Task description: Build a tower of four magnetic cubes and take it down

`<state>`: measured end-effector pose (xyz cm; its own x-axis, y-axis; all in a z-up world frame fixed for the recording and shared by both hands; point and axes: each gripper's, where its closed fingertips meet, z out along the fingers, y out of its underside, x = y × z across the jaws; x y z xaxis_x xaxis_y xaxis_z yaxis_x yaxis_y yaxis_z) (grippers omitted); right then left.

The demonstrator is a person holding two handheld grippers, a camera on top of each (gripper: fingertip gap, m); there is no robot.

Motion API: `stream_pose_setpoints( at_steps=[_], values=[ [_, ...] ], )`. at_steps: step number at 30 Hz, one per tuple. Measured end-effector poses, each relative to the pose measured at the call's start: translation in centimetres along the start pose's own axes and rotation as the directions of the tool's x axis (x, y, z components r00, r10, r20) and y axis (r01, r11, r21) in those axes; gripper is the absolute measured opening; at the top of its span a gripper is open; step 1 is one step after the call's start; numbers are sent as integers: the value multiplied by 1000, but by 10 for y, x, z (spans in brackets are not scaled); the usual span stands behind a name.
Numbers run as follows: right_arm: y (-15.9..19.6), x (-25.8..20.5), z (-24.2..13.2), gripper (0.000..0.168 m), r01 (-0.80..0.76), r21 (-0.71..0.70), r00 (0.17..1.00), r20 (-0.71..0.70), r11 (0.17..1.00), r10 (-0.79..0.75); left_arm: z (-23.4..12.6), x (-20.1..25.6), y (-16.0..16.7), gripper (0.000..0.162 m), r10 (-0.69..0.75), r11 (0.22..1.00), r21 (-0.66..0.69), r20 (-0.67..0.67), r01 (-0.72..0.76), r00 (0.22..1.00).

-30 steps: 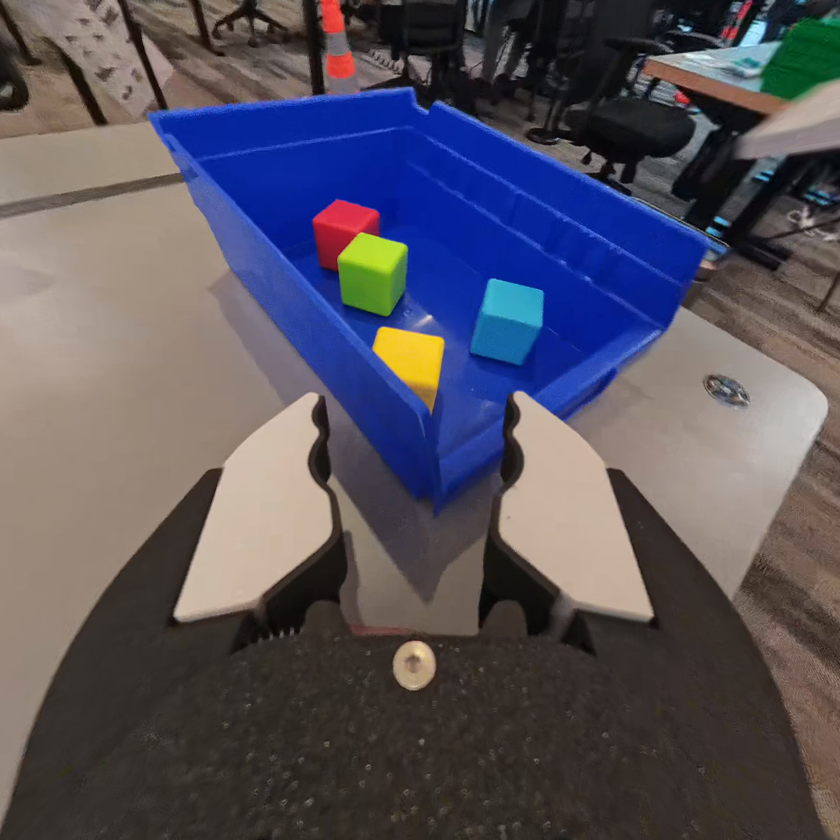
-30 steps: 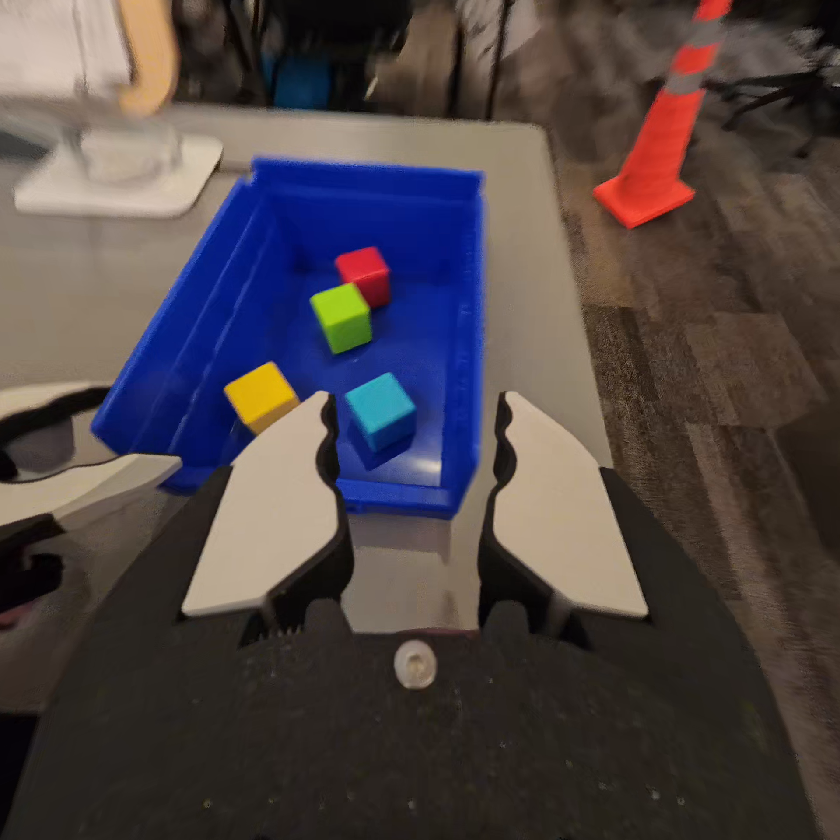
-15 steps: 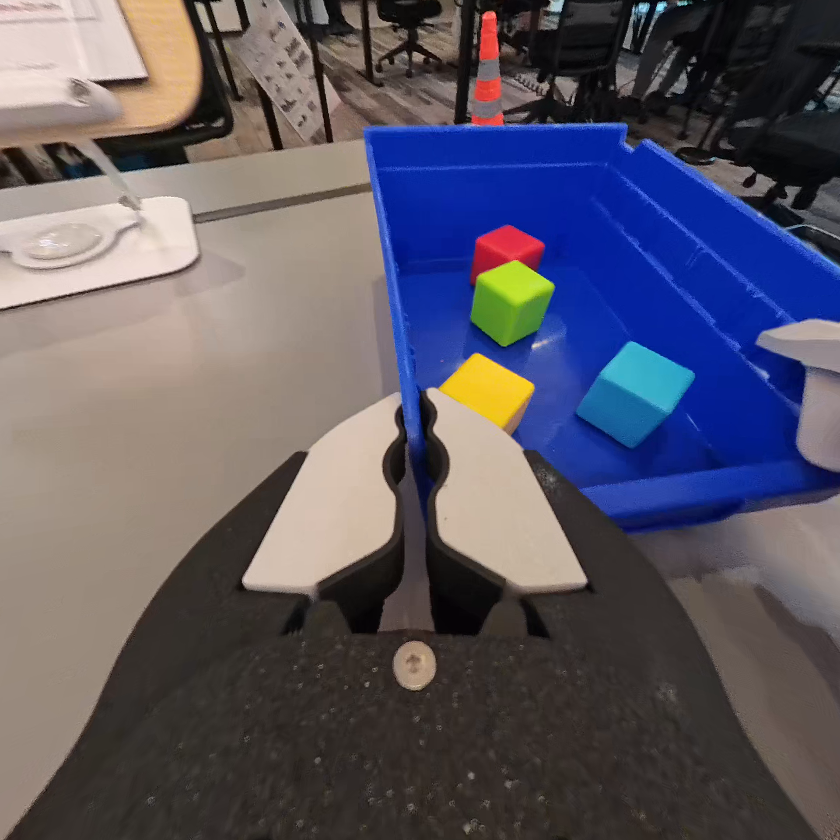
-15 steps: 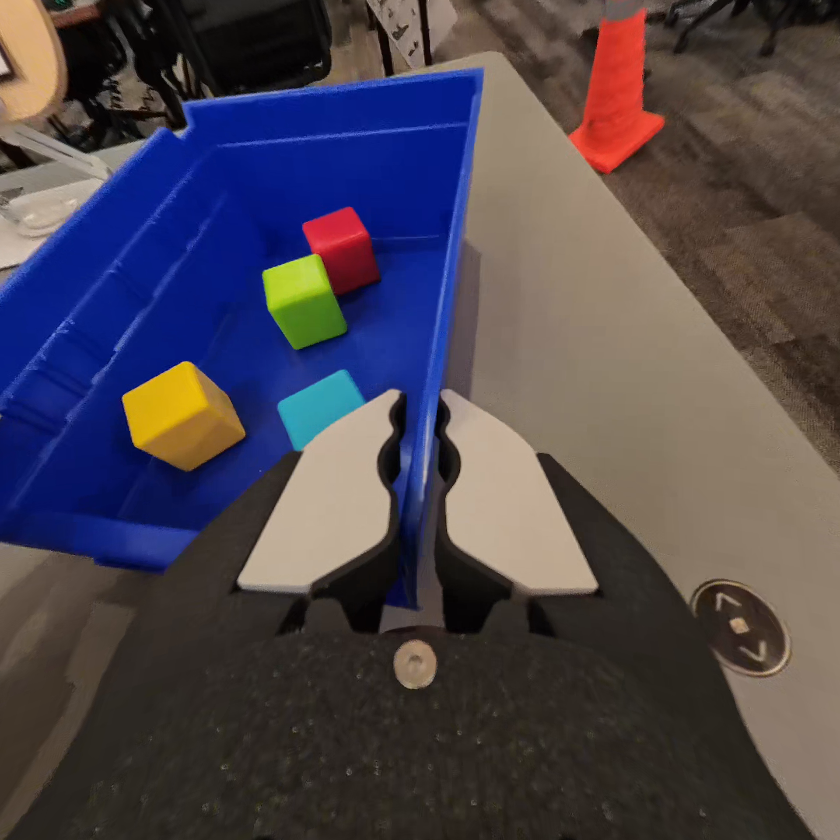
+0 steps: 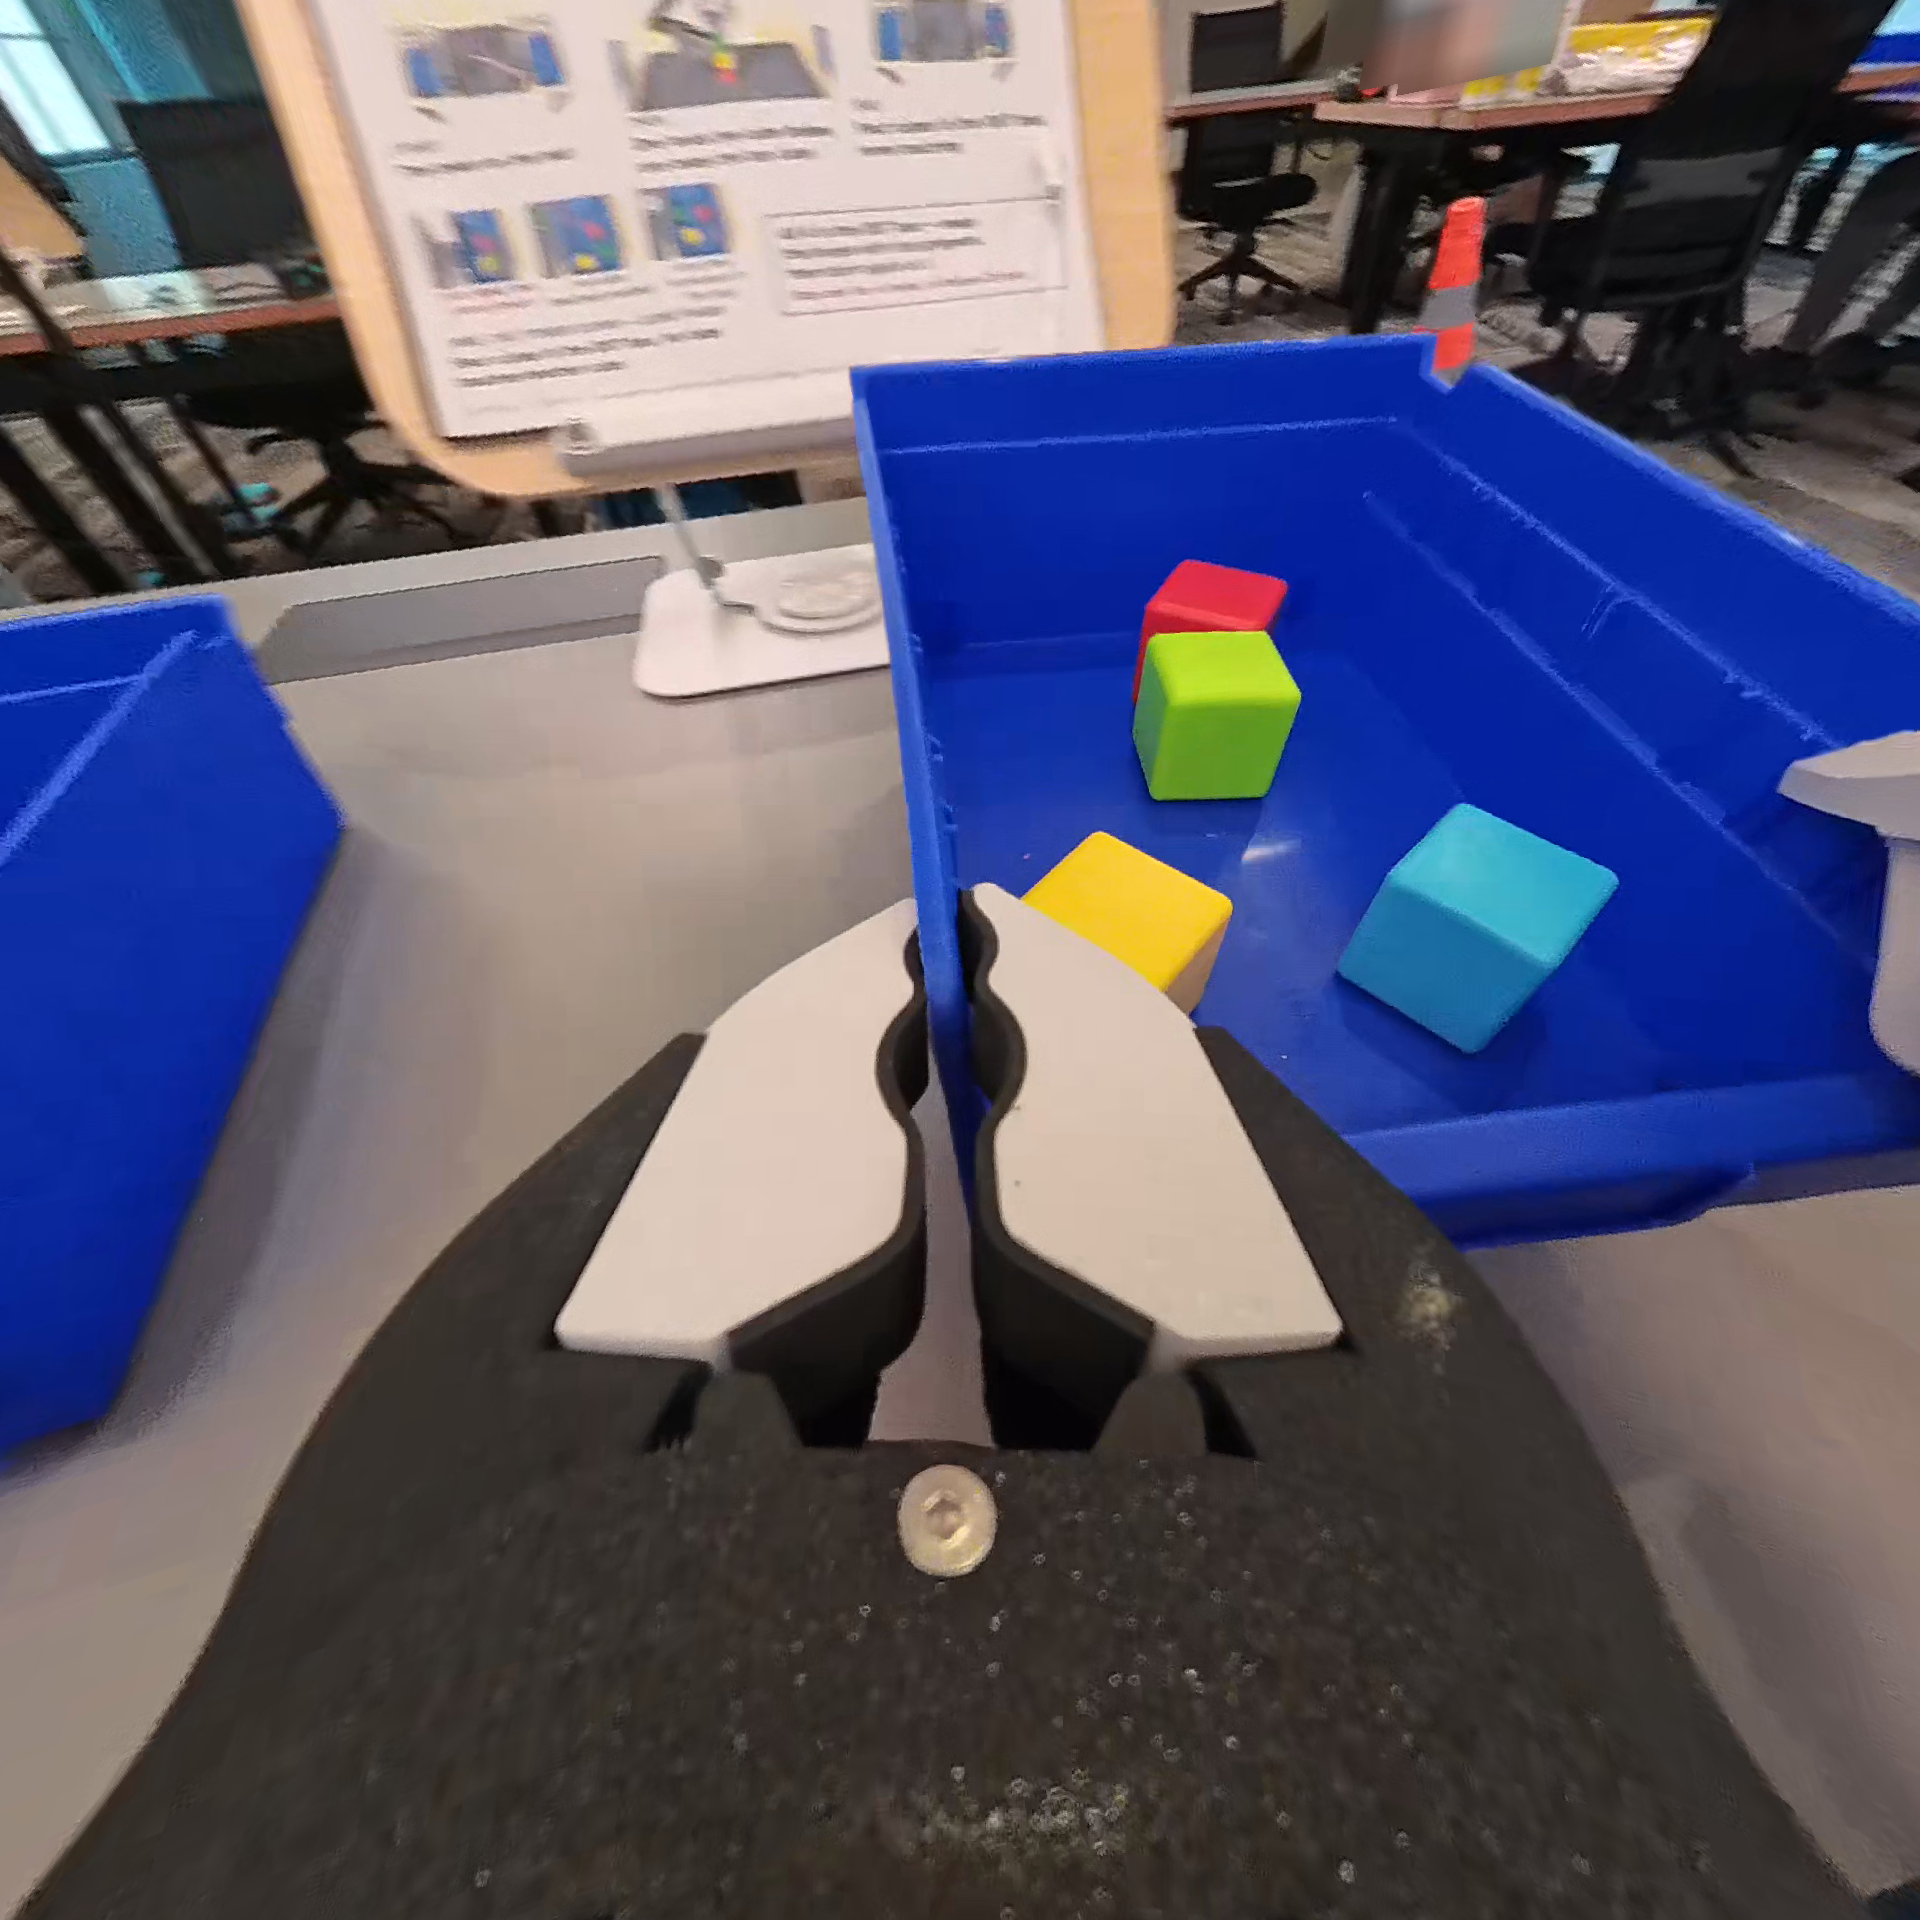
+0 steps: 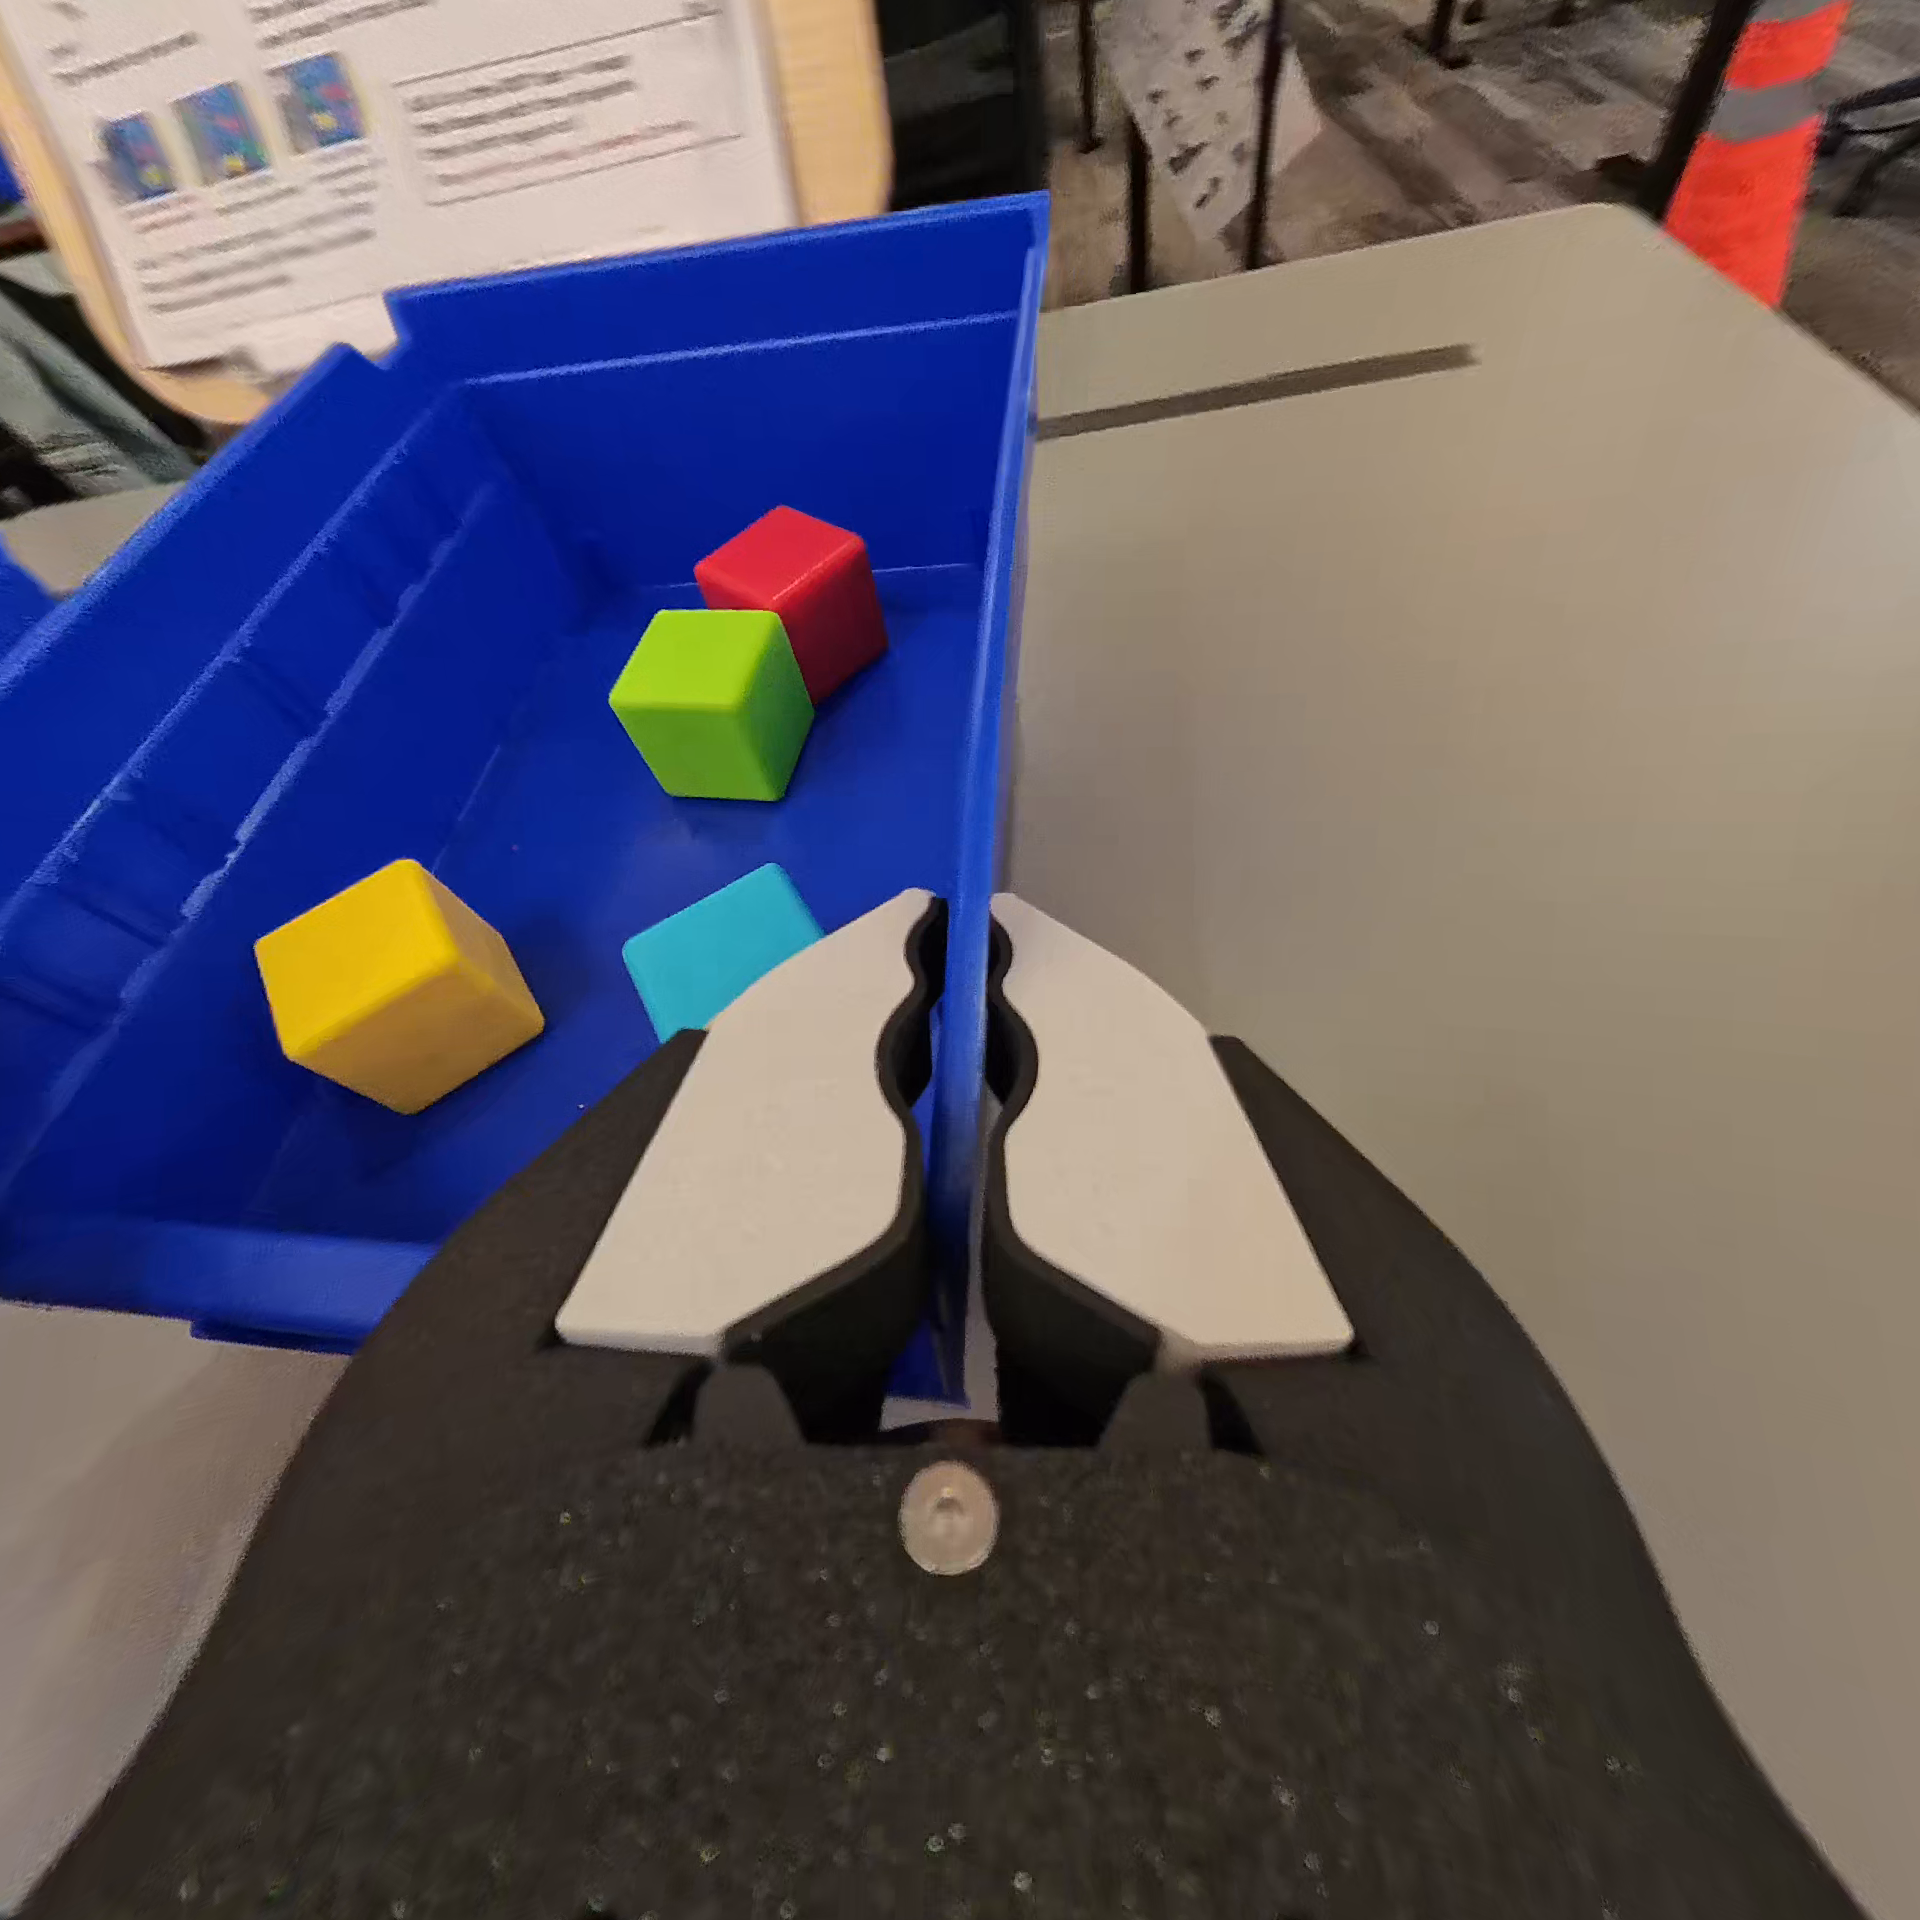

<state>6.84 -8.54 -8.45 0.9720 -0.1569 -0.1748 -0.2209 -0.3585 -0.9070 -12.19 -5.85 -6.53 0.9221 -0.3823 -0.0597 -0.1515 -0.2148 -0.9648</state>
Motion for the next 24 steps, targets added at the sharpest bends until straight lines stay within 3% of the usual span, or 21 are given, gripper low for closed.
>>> stream_pose_setpoints(
  at_steps=[10,16,21,22,23,24],
  values=[
    [17,-133,39,5,104,-40,980,175,994,-96,-35,-125,30,2,-47,998,-29,190,54,981],
    [46,-156,55,5,127,-90,973,207,988,-106,-37,-149,60,2,-55,994,-75,226,74,973],
    [47,-159,57,7,109,-67,969,228,992,-92,-41,-149,68,6,-29,996,-73,205,44,978],
    [47,-159,58,11,103,-71,965,249,992,-82,-43,-148,68,14,-12,996,-84,191,29,981],
    [46,-158,57,27,86,-72,964,260,994,-65,-47,-148,66,40,-17,996,-80,178,31,984],
    [46,-156,57,44,78,-76,962,269,994,-55,-55,-149,63,55,-33,997,-71,154,44,988]
  ],
)
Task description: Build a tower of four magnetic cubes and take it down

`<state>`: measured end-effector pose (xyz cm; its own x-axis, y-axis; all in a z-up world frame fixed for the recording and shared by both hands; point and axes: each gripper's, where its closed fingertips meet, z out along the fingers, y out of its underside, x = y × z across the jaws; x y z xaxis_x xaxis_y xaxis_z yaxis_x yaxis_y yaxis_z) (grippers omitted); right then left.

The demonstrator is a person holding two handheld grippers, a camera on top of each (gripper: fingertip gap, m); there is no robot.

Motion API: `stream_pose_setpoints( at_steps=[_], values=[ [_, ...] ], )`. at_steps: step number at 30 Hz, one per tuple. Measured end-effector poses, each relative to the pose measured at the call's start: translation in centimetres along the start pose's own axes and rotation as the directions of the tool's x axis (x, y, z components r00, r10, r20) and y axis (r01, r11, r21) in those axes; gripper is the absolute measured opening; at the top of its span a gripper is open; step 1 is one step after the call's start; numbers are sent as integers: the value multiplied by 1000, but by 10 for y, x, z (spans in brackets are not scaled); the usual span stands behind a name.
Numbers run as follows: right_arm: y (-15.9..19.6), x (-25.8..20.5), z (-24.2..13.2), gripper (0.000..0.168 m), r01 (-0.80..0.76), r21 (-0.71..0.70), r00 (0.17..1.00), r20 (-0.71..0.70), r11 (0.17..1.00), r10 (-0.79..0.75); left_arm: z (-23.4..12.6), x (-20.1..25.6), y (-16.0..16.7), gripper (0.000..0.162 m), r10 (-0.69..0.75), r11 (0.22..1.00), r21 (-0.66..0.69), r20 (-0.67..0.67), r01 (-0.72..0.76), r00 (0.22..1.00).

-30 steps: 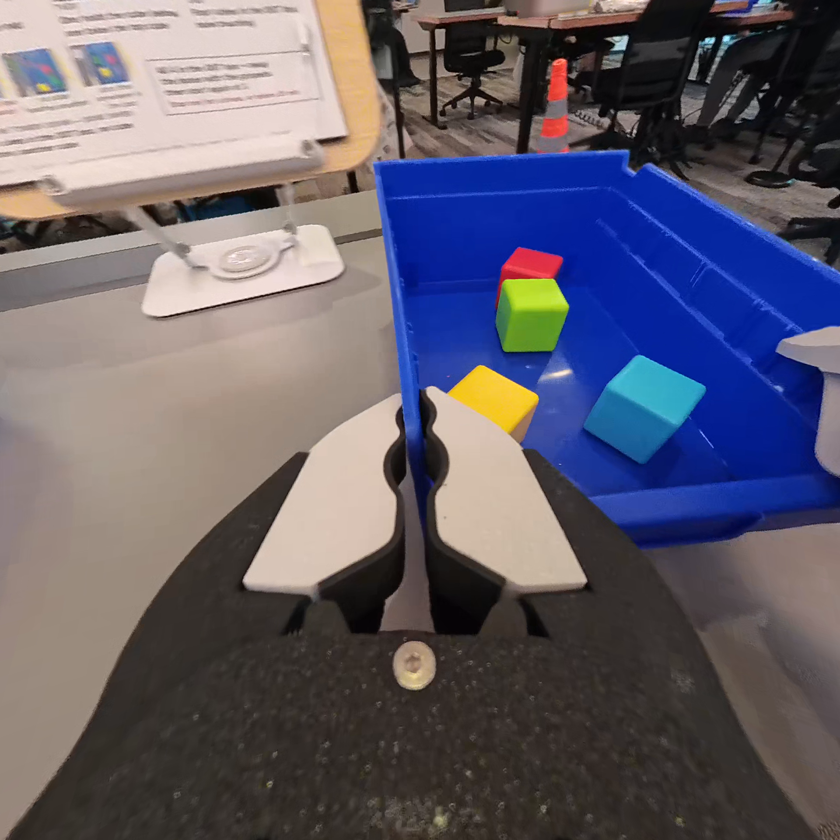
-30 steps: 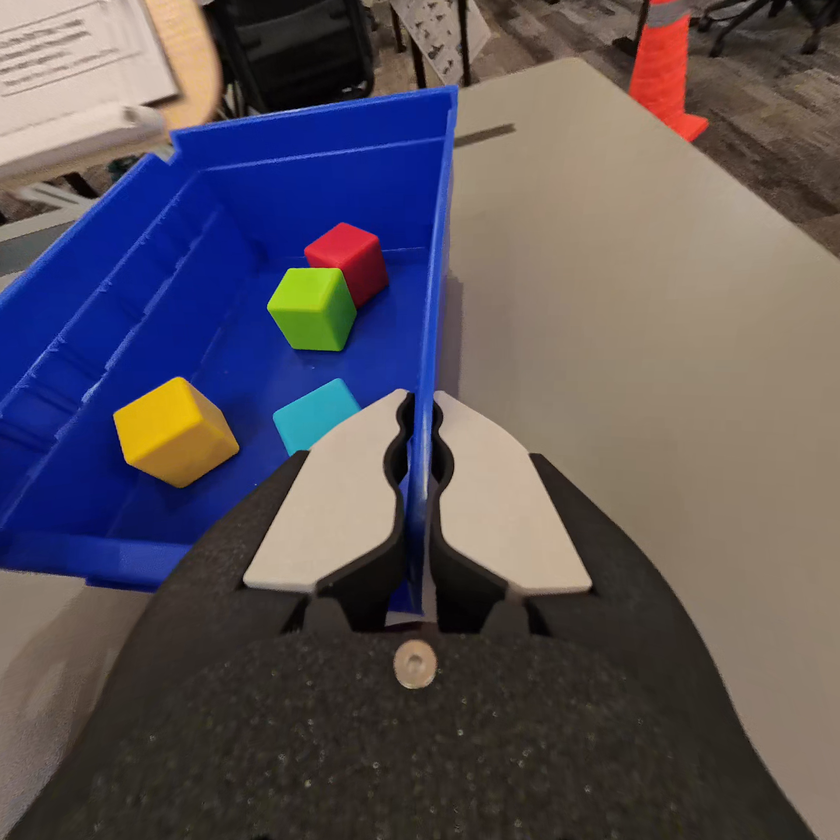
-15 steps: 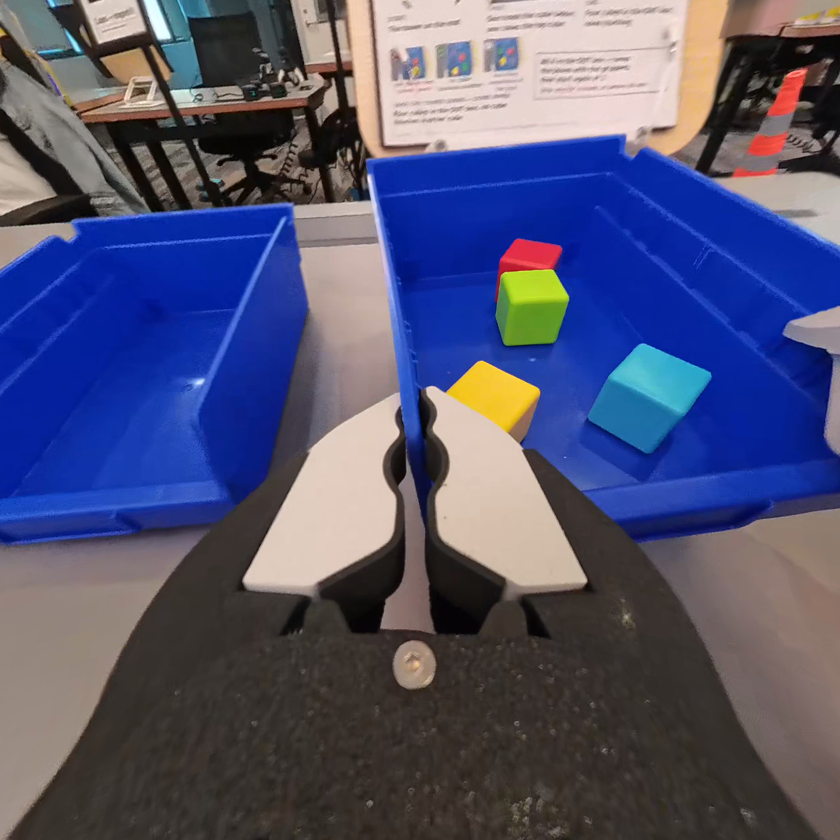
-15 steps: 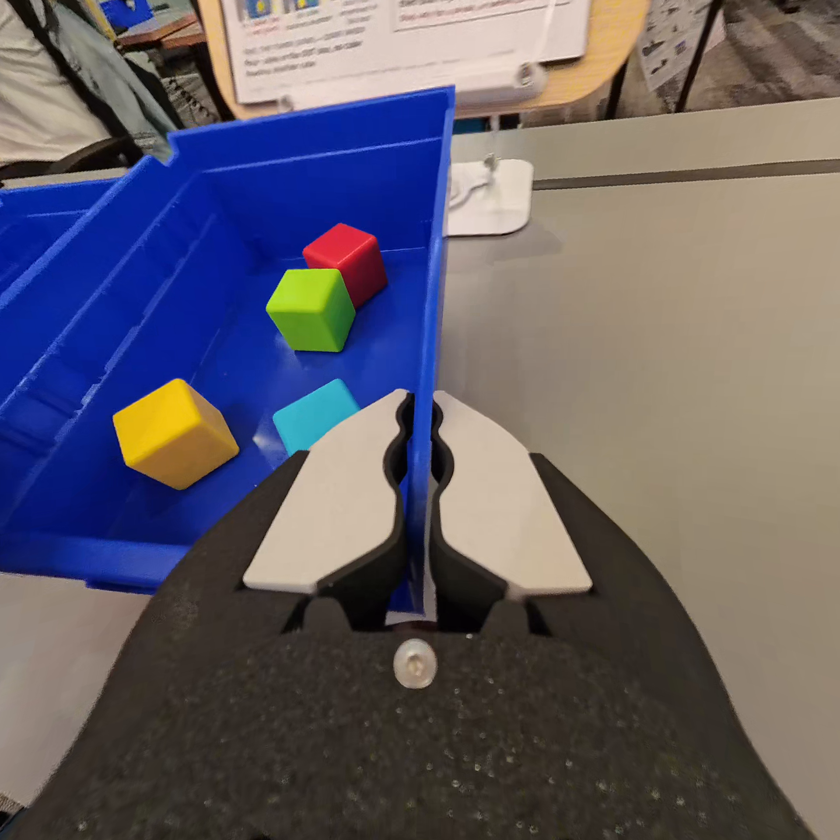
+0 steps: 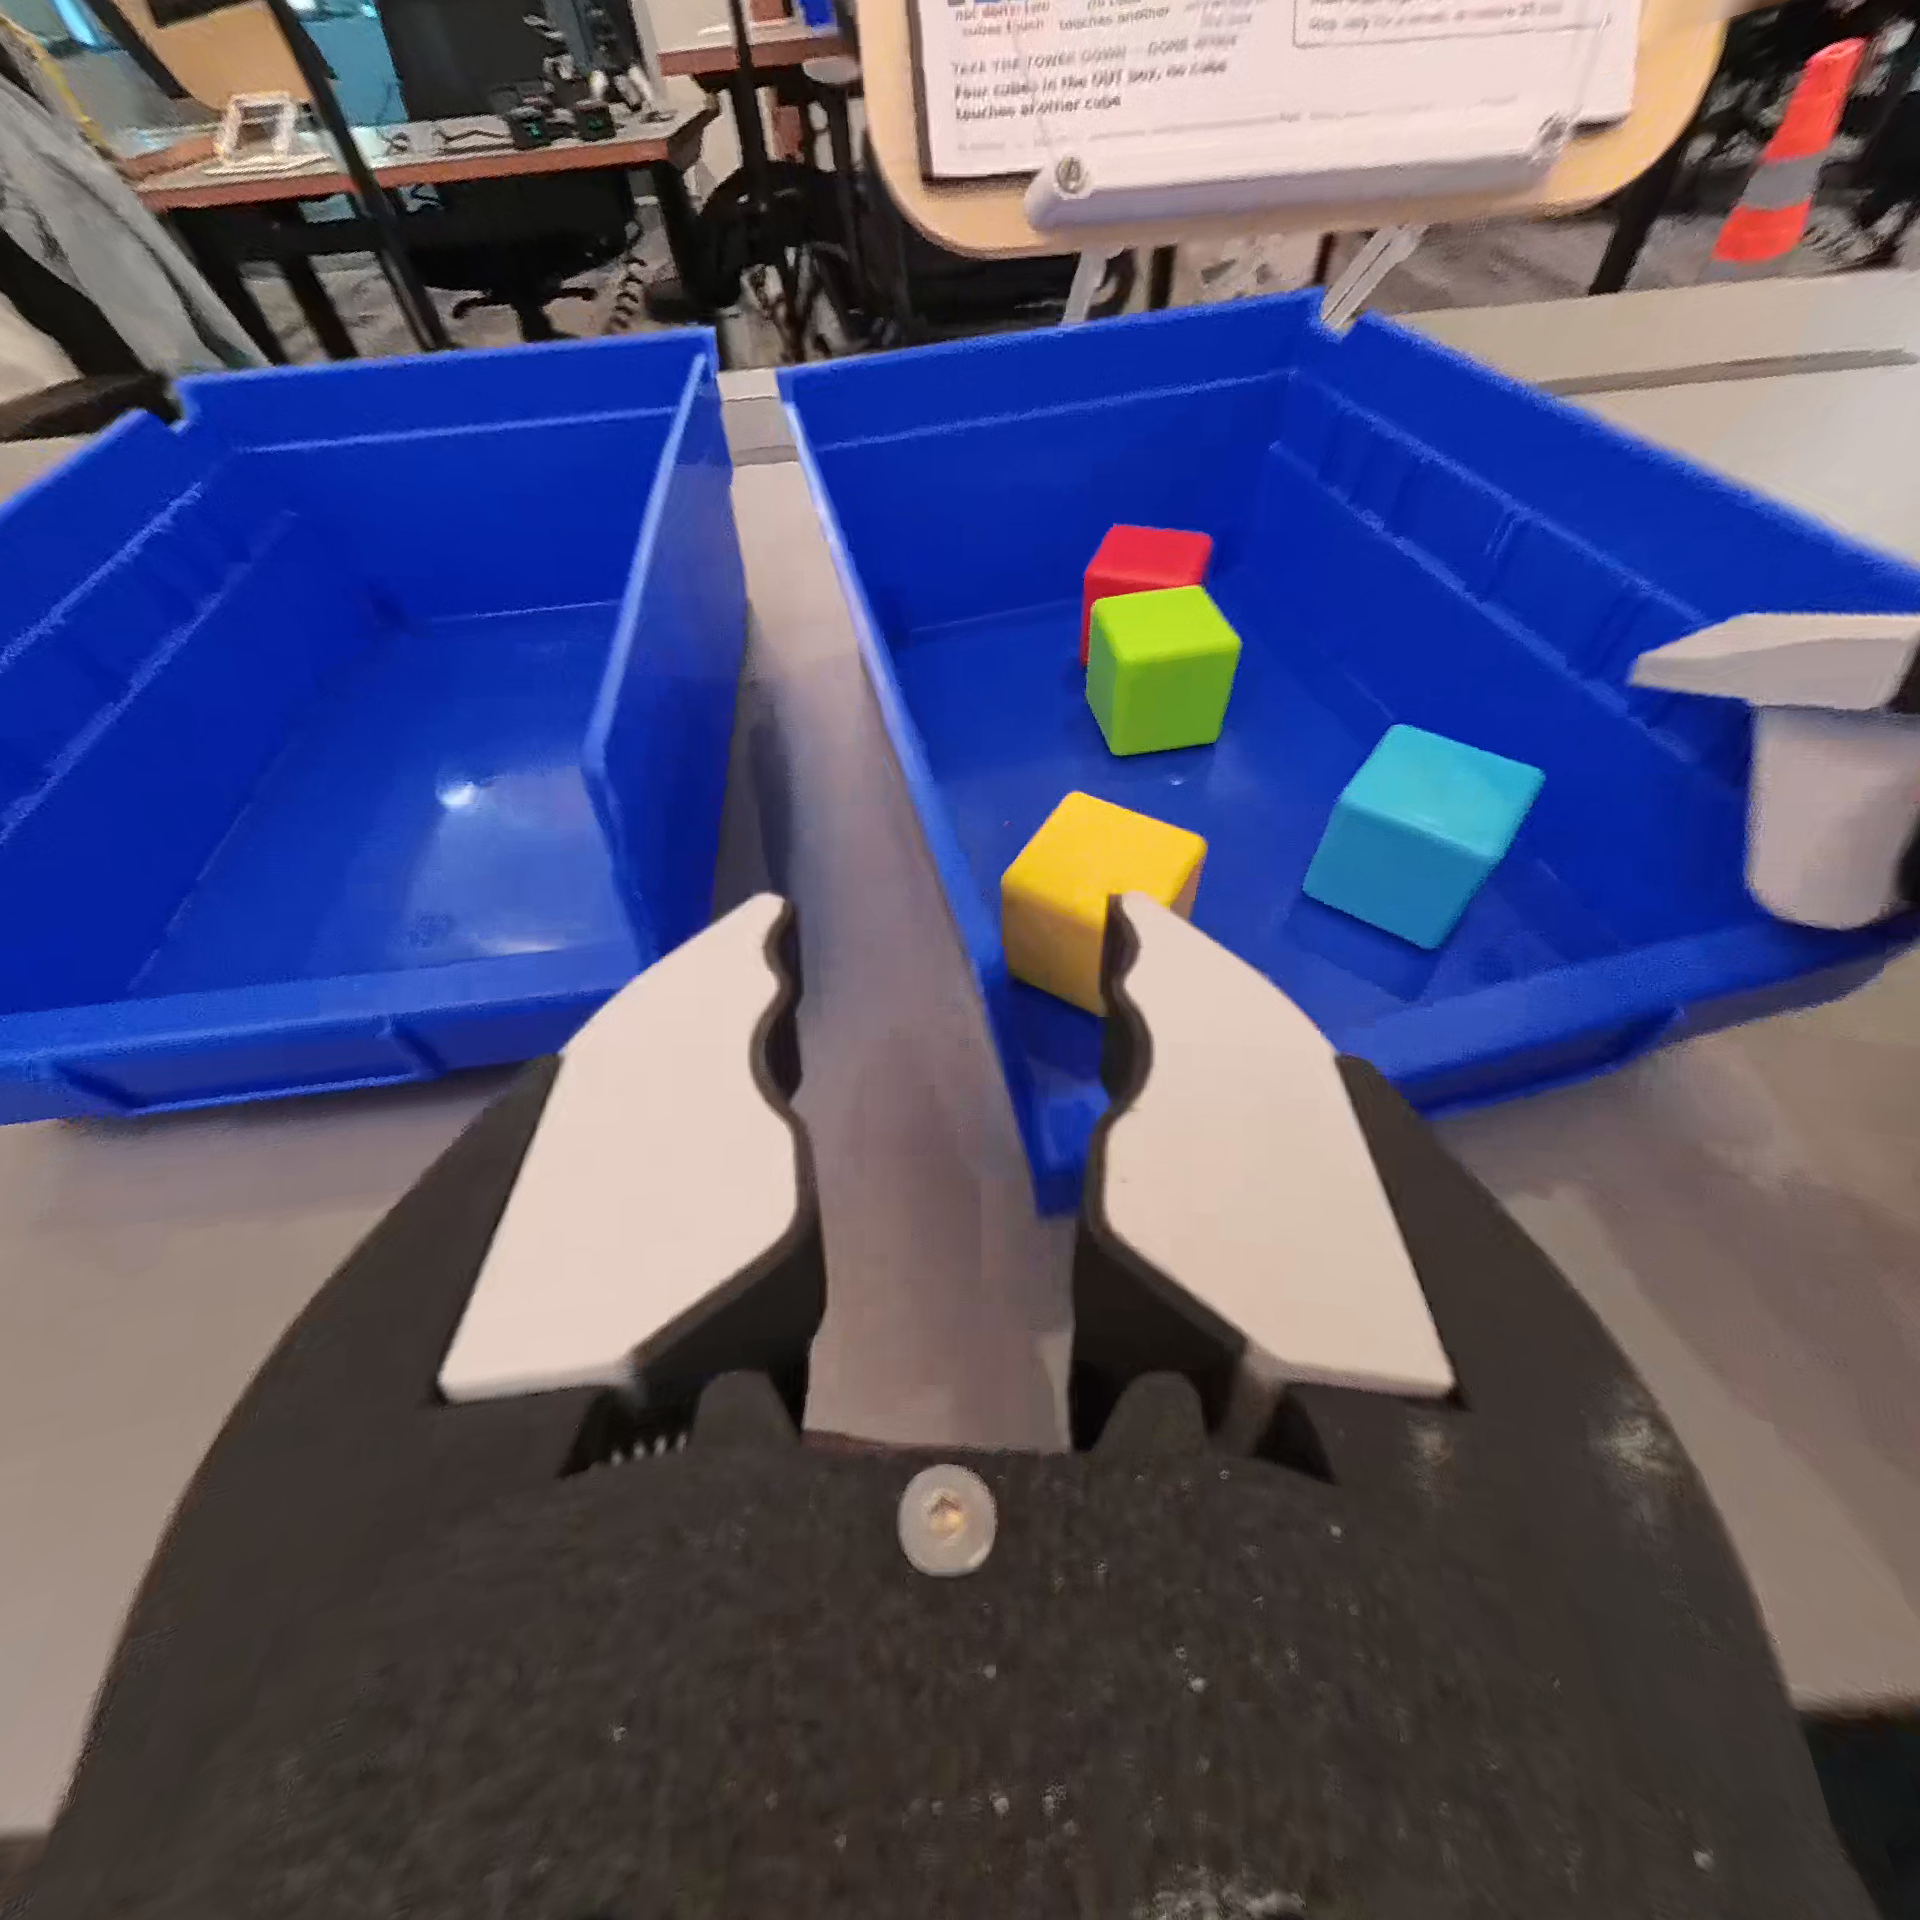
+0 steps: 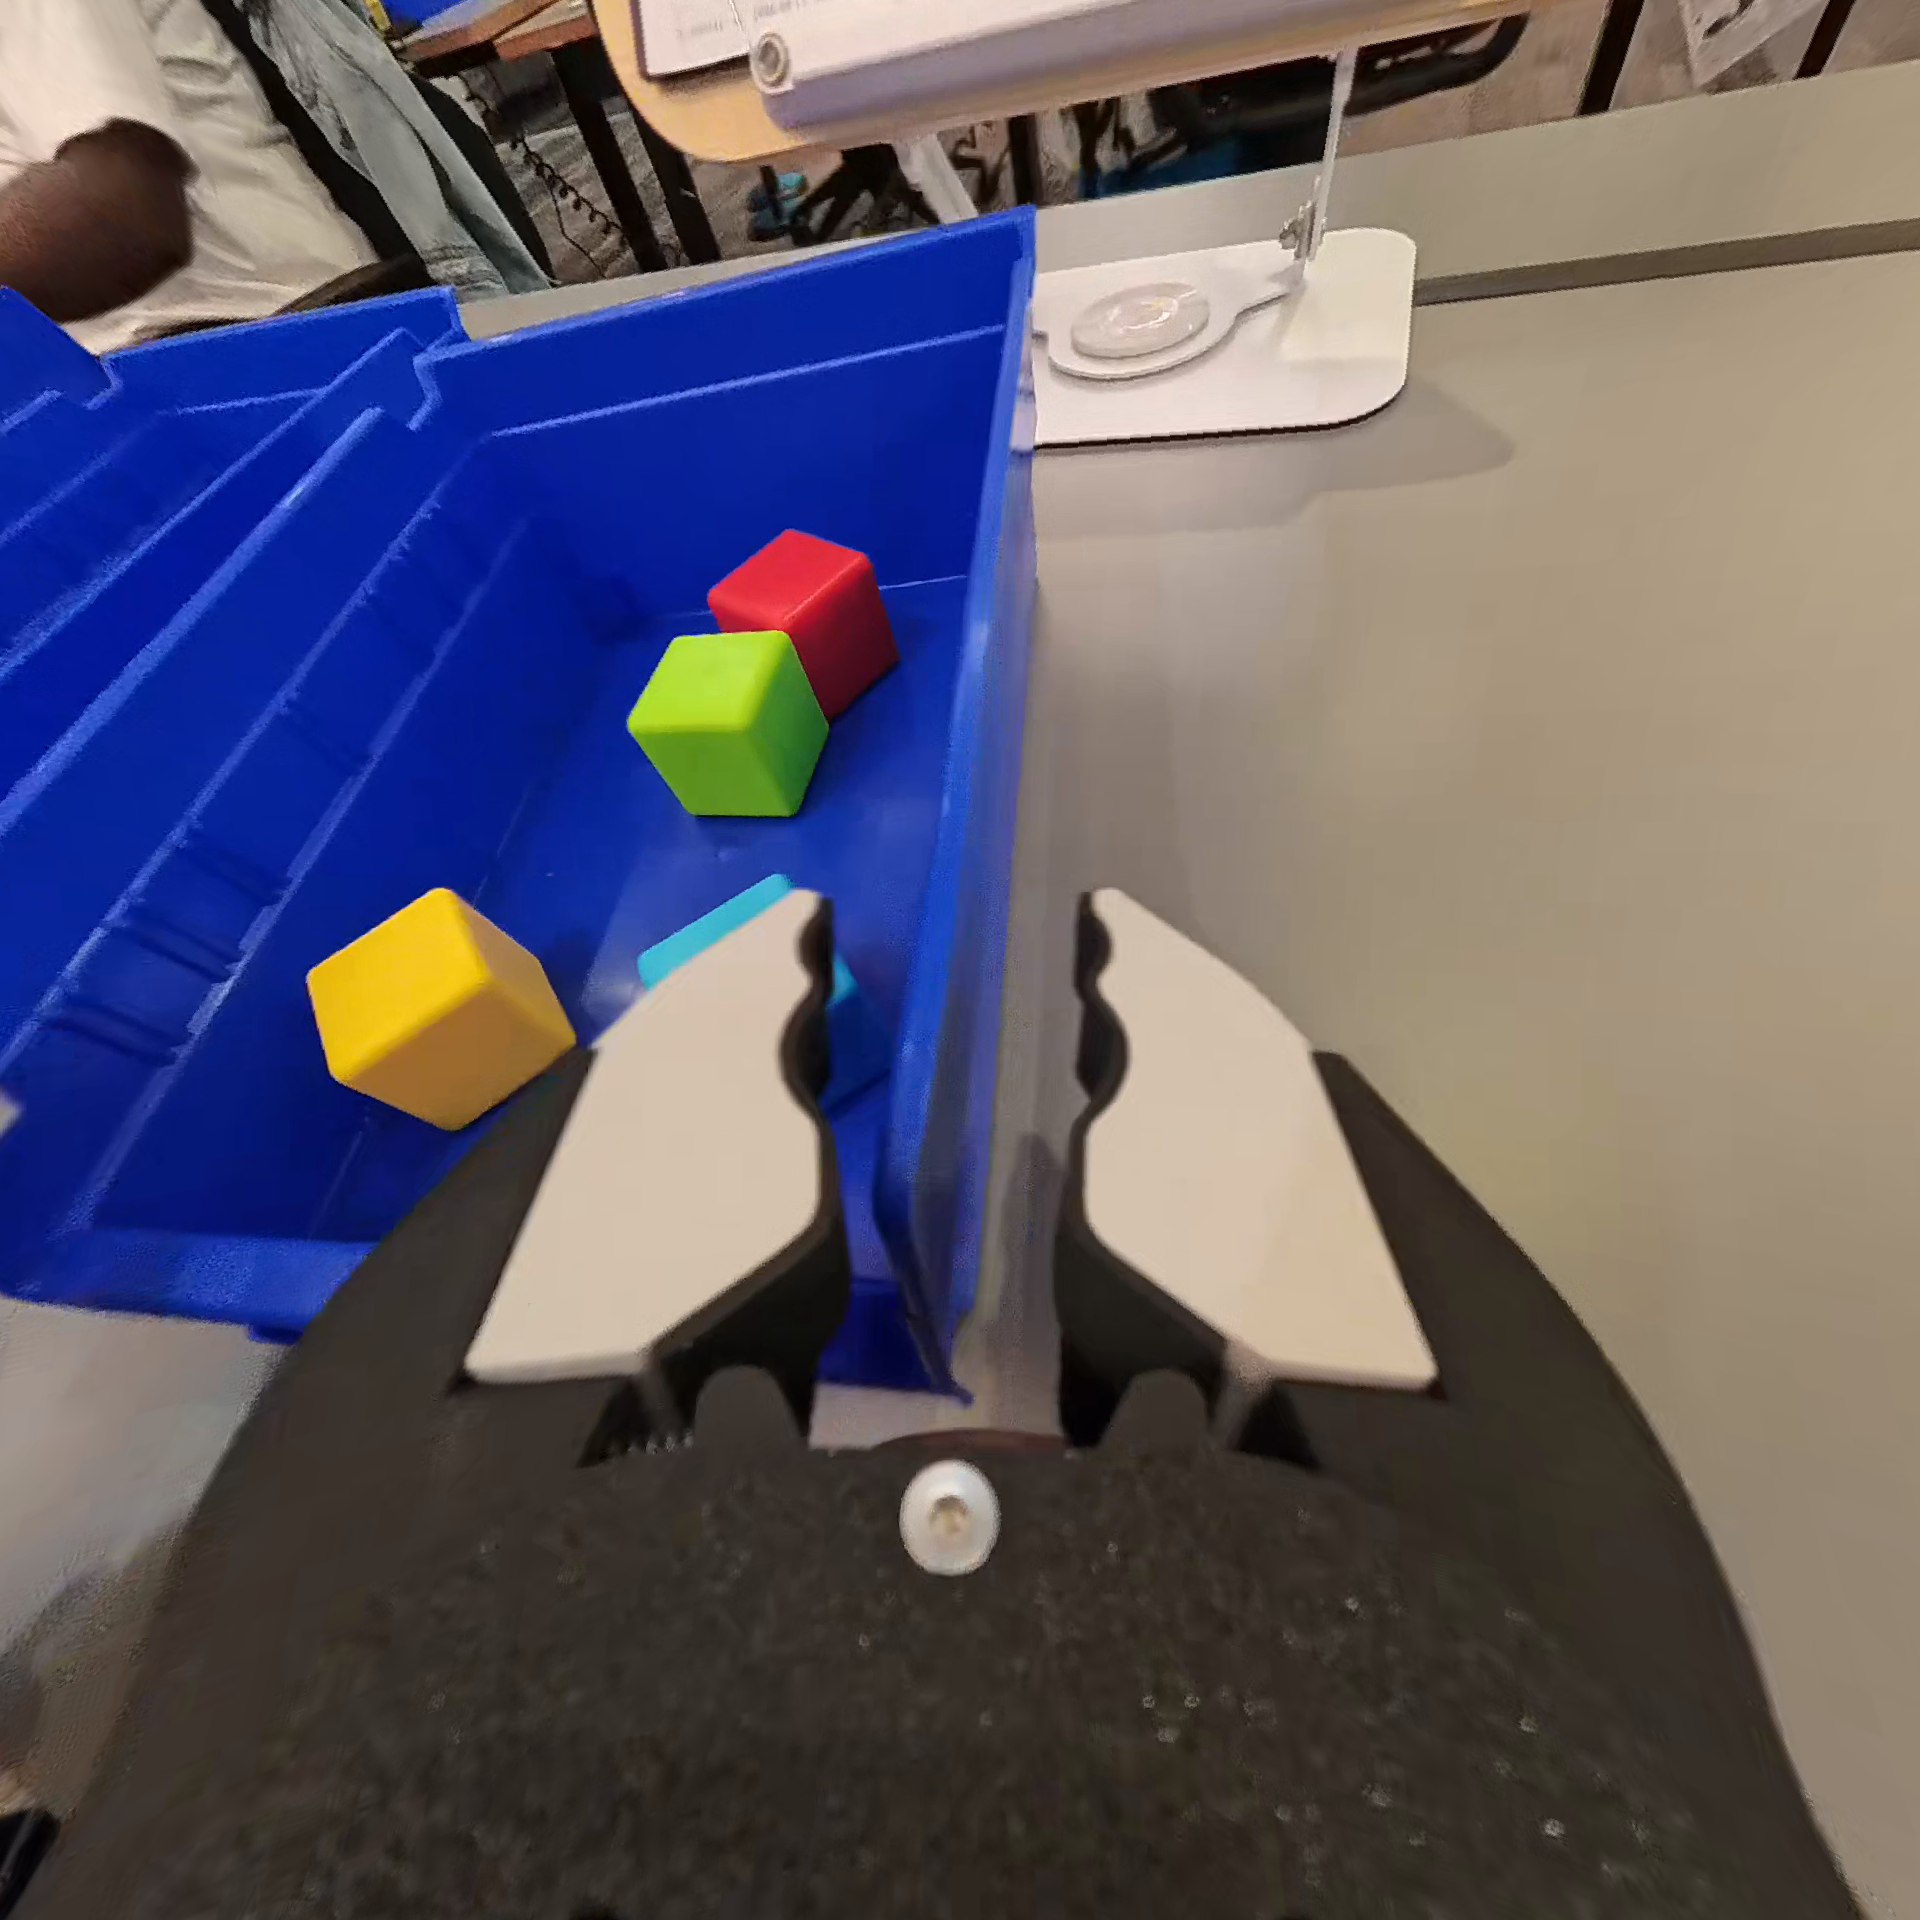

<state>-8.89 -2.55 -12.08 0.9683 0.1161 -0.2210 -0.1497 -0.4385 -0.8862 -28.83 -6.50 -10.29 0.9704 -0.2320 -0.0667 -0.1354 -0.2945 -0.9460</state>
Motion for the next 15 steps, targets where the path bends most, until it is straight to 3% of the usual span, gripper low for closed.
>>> stream_pose_setpoints(
  at_steps=[3,6,11,14,15],
  values=[
    [-8,5,-18,56,12,42,1000,18,999,-13,-36,-32,-9,51,-47,998,40,-14,48,999],
    [-26,6,-47,55,36,120,999,36,992,-41,-53,-125,-6,48,-107,994,43,151,101,983],
    [-43,-21,-73,48,83,183,990,95,980,-102,-9,-249,21,68,-177,977,-69,264,201,948],
    [-41,-59,-76,46,119,178,972,178,977,-151,29,-267,28,65,-209,965,-111,215,237,954],
    [-36,-74,-76,46,136,164,963,208,977,-169,38,-272,26,58,-207,967,-103,213,233,955]
  ],
)
